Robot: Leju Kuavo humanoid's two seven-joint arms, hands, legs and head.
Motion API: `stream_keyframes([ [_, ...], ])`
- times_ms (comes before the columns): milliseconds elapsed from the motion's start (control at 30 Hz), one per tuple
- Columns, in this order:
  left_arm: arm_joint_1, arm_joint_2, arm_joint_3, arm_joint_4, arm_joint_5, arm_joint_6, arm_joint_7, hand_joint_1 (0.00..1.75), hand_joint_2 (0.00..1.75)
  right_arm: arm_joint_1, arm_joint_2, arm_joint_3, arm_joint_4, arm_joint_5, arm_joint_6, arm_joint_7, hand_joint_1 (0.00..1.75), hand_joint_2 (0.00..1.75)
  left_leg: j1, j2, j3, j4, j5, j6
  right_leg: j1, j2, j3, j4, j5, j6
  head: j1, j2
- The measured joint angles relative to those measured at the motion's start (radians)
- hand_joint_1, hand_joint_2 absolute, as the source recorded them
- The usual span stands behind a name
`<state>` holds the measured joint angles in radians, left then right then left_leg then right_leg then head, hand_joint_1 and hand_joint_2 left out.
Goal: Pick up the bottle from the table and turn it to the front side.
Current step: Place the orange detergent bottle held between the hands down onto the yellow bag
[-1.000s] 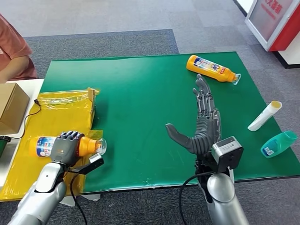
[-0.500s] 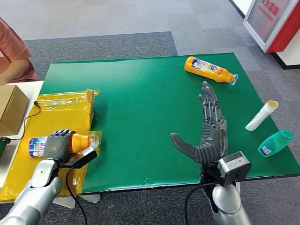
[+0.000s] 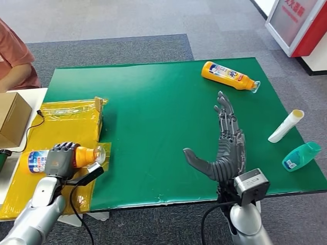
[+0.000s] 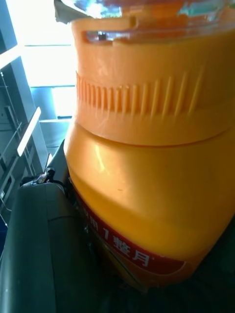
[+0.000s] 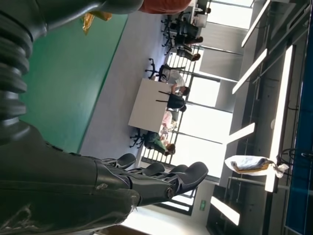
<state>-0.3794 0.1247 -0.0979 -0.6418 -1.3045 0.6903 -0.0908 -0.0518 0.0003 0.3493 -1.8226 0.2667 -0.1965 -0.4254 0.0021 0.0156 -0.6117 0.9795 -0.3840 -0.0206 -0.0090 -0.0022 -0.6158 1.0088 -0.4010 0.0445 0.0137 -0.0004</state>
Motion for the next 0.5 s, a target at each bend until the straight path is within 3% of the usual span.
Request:
stream_keyframes([
  [133,0.006,0.001,0.005,-0.015,0.005,0.008,-0.021,0.17,1.75,-0.012,-0.002,0.027,0.003,0.001,-0.003,0.003,0.00,1.75,0.000,0.000,-0.001,0.000,0.000,0.000,0.000,0.000,-0.001,0.000,0.000,0.000,0.000,0.000],
  [167,0.007,0.001,0.006,-0.018,0.010,0.004,-0.024,0.04,1.75,-0.016,-0.002,0.033,0.005,0.001,-0.003,0.005,0.00,1.75,0.000,0.000,-0.001,0.000,0.000,0.000,0.000,0.000,-0.001,0.000,0.000,0.000,0.000,0.000],
  [500,0.005,-0.013,0.008,-0.044,0.164,-0.009,-0.145,0.00,1.75,-0.036,-0.014,0.077,0.019,0.027,-0.002,0.022,0.00,1.75,0.000,0.000,-0.004,0.000,0.000,0.001,0.000,0.000,-0.004,0.000,0.000,0.000,0.000,0.000],
])
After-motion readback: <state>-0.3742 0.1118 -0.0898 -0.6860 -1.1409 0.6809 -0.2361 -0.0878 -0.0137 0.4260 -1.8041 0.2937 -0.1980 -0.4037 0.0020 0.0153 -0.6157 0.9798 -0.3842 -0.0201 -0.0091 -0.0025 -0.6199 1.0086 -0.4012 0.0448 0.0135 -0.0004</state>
